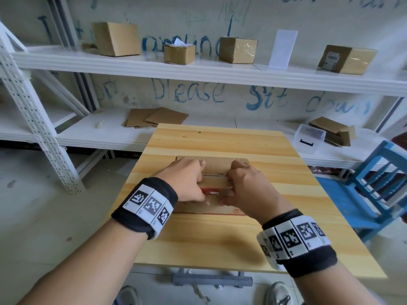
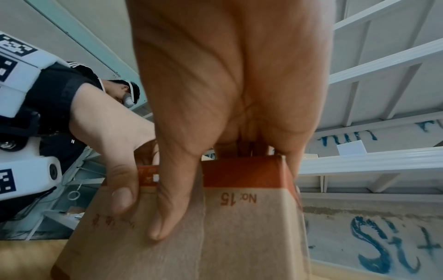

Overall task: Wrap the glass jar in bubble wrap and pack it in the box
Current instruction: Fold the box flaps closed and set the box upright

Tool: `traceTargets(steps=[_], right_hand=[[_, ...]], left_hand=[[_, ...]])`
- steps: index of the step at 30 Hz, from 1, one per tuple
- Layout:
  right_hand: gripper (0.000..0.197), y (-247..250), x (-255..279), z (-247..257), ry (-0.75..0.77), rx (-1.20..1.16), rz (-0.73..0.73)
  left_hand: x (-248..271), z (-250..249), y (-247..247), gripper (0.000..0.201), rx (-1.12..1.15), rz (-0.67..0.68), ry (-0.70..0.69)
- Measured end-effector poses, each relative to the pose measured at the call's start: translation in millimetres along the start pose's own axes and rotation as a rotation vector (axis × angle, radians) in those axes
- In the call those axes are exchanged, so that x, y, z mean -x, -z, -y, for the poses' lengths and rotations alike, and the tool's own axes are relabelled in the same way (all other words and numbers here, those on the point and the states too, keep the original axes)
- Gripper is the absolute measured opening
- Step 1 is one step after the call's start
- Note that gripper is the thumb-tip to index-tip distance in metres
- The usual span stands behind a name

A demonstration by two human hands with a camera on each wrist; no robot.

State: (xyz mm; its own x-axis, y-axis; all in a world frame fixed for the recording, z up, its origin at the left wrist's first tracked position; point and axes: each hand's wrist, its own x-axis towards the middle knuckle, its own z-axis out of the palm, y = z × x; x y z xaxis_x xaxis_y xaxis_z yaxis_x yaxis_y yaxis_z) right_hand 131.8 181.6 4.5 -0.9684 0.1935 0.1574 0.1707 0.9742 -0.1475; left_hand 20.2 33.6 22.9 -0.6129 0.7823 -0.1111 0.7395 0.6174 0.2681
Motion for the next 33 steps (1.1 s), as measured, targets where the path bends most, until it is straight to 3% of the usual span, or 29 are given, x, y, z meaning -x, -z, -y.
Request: traceTargets(steps=[11, 17, 21, 26, 29, 33], right_hand=[[0.041, -2, -9, -8, 0.051, -0.082, -0.092], [0.037, 8, -17, -20, 0.043, -0.199, -0.029], [0.049, 15, -15, -35, 0.060, -0.223, 0.049], [0.084, 11, -27, -15, 0.025, 0.047, 0.262], [0.089, 5, -43, 0, -0.038, 0.089, 0.361], [0.063, -3, -54, -5, -0.124, 0.009, 0.291]], left_hand=[[-11, 12, -3, 0.061, 0.041, 0.009, -0.045], [-18, 25, -4, 0.075, 0.048, 0.034, -0.098], [-18, 28, -12, 0.080, -0.049, -0.013, -0.141], [-16, 23, -20, 0.096, -0.267, -0.024, -0.149], [-11, 19, -21, 0.107, -0.296, -0.014, -0.105], [-8, 14, -14, 0.077, -0.168, 0.023, -0.047]])
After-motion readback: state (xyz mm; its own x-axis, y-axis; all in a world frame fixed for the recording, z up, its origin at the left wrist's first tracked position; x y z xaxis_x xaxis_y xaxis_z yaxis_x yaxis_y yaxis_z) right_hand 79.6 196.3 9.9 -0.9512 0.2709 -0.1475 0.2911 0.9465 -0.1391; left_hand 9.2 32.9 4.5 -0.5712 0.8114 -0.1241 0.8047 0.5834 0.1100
